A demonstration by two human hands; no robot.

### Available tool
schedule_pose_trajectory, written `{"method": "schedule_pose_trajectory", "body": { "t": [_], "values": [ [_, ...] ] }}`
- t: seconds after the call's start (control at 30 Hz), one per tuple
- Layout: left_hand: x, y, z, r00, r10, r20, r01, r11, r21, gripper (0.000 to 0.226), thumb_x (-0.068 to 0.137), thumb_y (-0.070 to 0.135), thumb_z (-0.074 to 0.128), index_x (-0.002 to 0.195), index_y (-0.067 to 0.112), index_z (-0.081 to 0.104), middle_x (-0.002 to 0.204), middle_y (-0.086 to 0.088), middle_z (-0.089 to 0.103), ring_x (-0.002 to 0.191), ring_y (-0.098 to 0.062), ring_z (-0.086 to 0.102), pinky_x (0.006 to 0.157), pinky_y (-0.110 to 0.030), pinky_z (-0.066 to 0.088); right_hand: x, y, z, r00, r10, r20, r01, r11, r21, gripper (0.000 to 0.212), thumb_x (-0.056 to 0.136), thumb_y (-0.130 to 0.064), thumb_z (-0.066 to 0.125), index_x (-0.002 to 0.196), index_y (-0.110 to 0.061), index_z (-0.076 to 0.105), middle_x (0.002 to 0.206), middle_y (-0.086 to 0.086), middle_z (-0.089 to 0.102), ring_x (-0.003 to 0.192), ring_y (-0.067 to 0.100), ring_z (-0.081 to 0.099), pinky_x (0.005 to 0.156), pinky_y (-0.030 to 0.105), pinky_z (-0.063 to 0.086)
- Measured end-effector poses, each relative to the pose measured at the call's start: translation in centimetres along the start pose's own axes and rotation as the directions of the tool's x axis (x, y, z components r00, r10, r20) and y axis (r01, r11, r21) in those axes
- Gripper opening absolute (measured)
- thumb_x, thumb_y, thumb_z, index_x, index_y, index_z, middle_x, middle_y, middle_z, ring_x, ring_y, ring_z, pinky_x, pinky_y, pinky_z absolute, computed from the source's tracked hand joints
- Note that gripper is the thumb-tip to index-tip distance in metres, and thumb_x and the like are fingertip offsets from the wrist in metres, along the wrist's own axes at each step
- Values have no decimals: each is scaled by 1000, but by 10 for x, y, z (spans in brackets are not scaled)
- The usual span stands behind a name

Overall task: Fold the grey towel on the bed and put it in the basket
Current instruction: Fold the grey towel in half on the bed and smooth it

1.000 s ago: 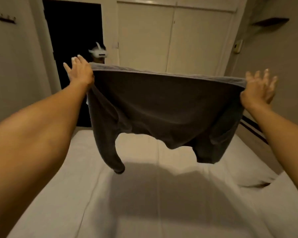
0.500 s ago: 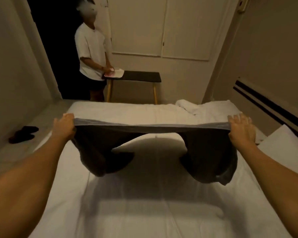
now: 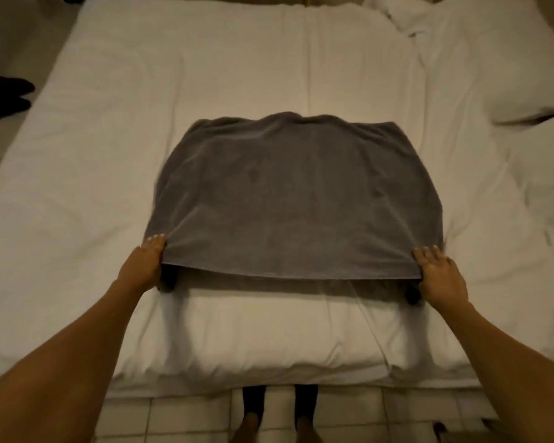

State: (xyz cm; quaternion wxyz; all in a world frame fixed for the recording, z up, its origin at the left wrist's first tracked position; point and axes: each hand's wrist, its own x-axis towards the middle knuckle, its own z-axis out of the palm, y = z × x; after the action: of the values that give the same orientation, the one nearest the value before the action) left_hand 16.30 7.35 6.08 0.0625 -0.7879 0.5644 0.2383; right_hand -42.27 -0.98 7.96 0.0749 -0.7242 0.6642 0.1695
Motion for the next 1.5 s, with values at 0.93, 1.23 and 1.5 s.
{"method": "schedule_pose_trajectory", "body": {
  "t": [0.93,1.23,1.5],
  "values": [
    [-135,-52,117,982,-70,173,8,942,336,56,99,8,29,151,3,9,159,-14,17,147,-25,19,118,-36,17,-133,13,111,979,11,203,23,986,-164,74,83,-5,51,149,-10,19,157,11,19,145,28,13,114,48,20],
    [-117,-33,151,955,-97,280,19,963,269,70,94,12,39,152,7,0,161,-13,1,150,-24,5,121,-41,11,-117,-25,139,903,8,429,59,988,-143,88,87,-22,51,150,-18,-10,159,10,-11,146,28,-9,116,49,7],
    [-110,65,196,911,-46,409,26,998,54,66,101,39,30,152,8,3,161,-12,-4,150,-25,3,121,-42,11,-103,-91,169,796,24,605,-121,985,120,58,100,-45,20,151,-25,2,160,7,-5,147,26,-5,117,49,4]
  ]
}}
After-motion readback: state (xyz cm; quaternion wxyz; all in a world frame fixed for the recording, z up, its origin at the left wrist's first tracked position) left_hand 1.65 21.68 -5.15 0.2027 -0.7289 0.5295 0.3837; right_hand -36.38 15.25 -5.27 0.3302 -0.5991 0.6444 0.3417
